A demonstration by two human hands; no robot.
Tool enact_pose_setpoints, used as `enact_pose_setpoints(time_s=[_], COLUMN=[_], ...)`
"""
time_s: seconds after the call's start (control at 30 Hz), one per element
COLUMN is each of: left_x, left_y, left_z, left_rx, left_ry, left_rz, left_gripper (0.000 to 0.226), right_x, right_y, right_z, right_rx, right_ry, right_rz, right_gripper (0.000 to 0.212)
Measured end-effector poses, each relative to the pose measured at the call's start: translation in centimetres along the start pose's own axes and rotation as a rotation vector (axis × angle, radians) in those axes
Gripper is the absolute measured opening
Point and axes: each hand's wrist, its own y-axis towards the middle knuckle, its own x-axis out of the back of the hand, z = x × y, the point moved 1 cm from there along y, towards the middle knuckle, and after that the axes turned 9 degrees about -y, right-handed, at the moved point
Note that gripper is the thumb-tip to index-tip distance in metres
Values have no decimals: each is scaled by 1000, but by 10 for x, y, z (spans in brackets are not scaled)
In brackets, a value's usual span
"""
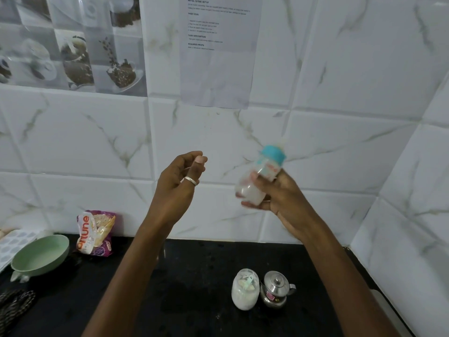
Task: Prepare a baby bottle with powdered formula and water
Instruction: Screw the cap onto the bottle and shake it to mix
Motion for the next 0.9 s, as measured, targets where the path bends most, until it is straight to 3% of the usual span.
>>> enact_pose_setpoints(time_s=[0.07,0.2,0.33,0.47,0.6,0.73,0.9], left_x=[-1,-3,-3,-5,-8,-9,-9], left_y=[1,-1,3,3,2,1,4], left_z=[0,0,-4,-4,-3,-4,-3], left_rx=[-2,-2,-9,-3,-5,-14,-10], left_ry=[-3,-9,1,2,-2,-6,4], left_rz=[-2,10,-3,7,14,17,7], left_gripper=[40,43,34,22,36,43,42], right_x=[0,4,2,7,1,3,-1], right_y=[-1,5,2,7,3,8,5], right_z=[2,12,11,15,9,13,3], right_rx=[2,57,9,62,-12,27,-11], right_ry=[-41,199,-62,167,-100,166,-63], right_rz=[33,-101,66,-67,69,-48,82], right_gripper=[57,47,53,53,57,55,58])
